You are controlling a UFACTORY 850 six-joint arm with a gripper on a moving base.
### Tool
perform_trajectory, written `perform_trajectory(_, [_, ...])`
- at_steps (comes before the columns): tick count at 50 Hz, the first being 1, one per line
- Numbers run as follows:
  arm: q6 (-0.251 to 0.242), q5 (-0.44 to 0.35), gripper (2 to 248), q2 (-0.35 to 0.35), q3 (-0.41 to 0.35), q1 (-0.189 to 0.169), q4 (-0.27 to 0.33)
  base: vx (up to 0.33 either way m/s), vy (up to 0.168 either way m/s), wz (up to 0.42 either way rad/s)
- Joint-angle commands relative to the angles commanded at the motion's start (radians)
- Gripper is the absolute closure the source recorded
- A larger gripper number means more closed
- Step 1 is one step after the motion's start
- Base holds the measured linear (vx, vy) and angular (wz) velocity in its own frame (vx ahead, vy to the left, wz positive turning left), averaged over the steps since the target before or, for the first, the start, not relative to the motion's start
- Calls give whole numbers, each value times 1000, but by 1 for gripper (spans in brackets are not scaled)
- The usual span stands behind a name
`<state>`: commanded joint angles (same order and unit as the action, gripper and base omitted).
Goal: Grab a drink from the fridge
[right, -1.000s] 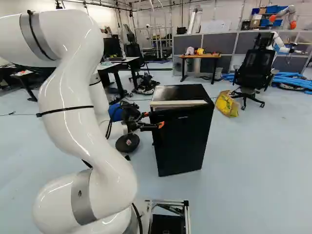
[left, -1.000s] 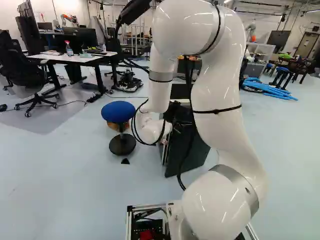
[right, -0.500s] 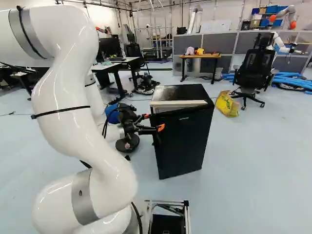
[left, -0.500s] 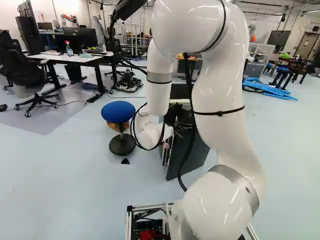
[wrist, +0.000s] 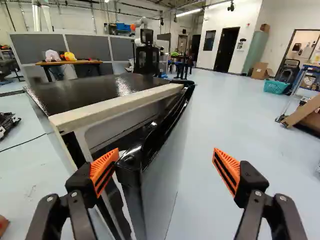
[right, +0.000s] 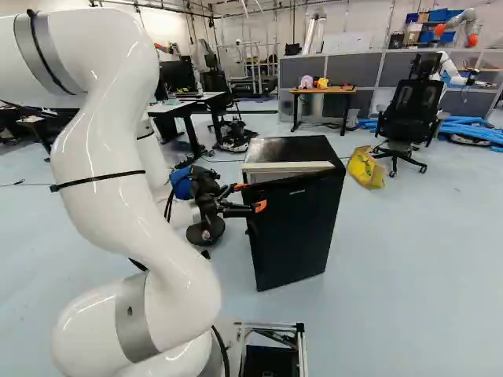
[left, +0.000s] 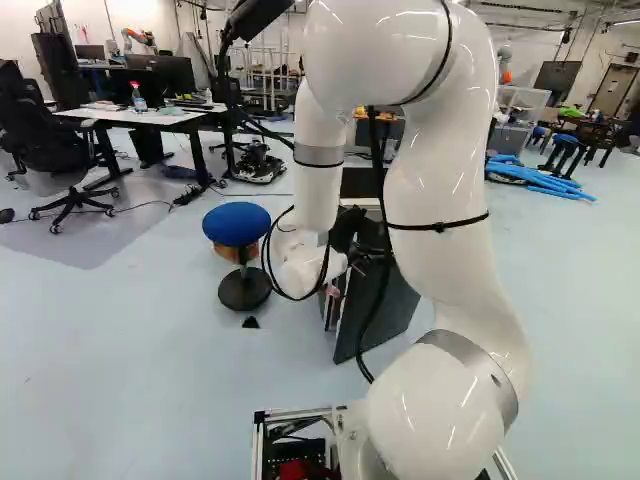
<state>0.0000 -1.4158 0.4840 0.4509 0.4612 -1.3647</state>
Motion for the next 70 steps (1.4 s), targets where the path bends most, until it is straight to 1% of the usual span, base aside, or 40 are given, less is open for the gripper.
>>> perform_trajectory(42, [0, 0, 3, 0, 0, 0, -2, 0, 0, 0])
perform_trajectory(54, [0, 0, 3, 0, 0, 0, -15, 0, 0, 0])
perform_trajectory(70, [0, 0, 3, -4, -9, 3, -47, 0, 0, 0])
